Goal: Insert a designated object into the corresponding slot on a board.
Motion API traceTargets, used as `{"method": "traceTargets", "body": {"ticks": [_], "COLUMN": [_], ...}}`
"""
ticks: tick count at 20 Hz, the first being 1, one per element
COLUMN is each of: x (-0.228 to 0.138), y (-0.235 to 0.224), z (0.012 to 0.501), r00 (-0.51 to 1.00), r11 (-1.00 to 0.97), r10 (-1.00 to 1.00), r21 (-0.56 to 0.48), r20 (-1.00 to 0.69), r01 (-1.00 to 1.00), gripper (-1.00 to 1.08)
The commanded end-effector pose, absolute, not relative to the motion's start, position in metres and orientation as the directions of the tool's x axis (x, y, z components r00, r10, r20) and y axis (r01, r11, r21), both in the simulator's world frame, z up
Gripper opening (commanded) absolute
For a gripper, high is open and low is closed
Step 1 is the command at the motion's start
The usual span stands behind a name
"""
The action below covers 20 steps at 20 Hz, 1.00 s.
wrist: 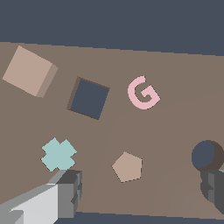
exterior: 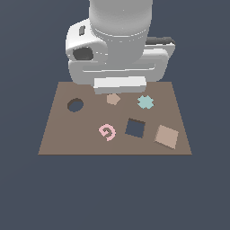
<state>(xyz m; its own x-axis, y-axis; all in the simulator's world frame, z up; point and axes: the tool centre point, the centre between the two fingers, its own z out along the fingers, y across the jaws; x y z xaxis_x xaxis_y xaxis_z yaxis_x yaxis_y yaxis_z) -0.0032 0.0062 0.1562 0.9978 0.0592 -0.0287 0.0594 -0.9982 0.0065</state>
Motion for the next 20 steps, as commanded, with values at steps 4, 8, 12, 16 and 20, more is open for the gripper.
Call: {"method": "traceTargets", "body": {"ticks": [4,8,12,16,20], "x": [-0.003,-0.001,0.002,0.008,0.016], "y": [0.008,0.014,0.025,0.041,0.062], "z": [0.155,0.152,0.145,0.135,0.122], "r00": [0.998,0.999,1.000,0.999,0.996], "r11": [-0.998,-0.999,-1.000,-0.999,-0.996], "r10": [0.056,0.039,0.009,-0.034,-0.092], "r21": [0.006,0.006,0.006,0.006,0.006], "r20": [-0.028,-0.027,-0.026,-0.023,-0.020], "r01": [0.056,0.039,0.009,-0.034,-0.092], "gripper": [1.00,1.00,1.00,1.00,1.00]}}
